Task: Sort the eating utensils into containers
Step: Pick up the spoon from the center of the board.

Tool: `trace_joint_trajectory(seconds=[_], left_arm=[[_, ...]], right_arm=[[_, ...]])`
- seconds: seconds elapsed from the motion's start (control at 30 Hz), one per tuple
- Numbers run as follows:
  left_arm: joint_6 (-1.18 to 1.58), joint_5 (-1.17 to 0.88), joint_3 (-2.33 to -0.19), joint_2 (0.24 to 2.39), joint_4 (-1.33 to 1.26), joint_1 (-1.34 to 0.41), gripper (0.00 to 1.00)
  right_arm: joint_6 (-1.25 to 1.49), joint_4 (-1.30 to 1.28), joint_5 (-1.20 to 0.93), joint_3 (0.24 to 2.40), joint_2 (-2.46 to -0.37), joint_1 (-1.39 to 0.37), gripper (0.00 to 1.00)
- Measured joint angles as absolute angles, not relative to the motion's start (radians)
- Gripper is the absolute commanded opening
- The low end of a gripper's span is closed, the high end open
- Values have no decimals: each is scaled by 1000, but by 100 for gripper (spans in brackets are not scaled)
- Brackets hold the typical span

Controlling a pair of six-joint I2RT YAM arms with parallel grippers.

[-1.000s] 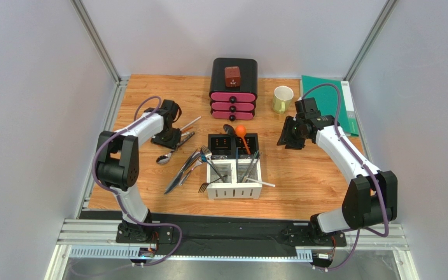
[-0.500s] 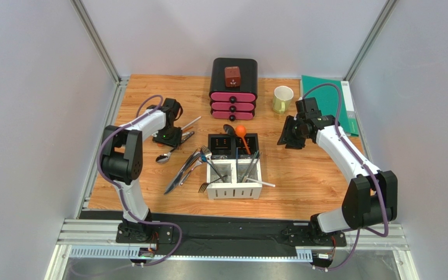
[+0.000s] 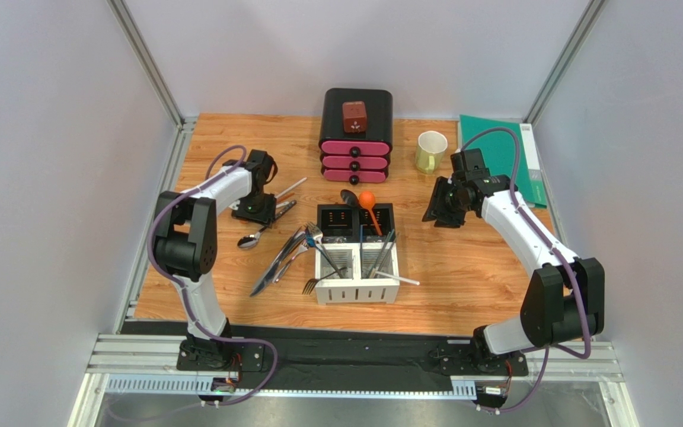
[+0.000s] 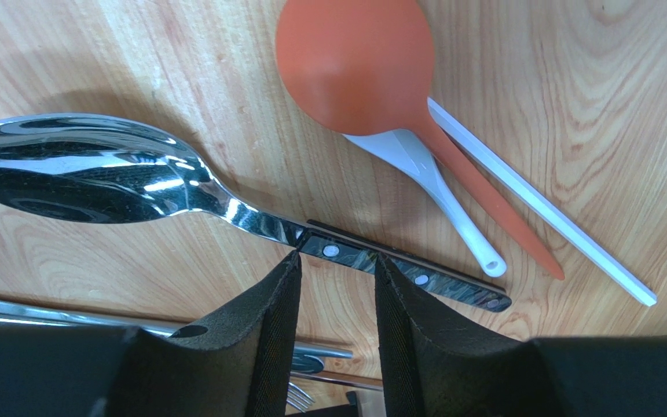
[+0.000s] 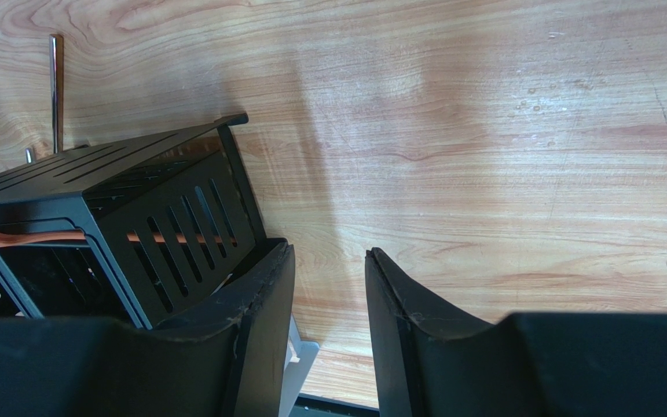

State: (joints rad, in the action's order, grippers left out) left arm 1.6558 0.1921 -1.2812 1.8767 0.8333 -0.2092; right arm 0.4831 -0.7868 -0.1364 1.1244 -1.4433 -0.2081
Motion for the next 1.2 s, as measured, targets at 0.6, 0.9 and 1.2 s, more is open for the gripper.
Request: trace_joint_trajectory(seconds=[0.6,0.9,1.2], left_arm=[[1753,92,-1340,1926,885,-191,46],[1810,89,-1373,1945,939,-173,46],[1819,107,-1372,1946,979,-131,49]], right_arm=[[484,-786,-147,1125,-1445,-199,40],[484,-782,-152,1125,-1445,-199,40],[484,-778,-158,1125,-1446,-193,40]])
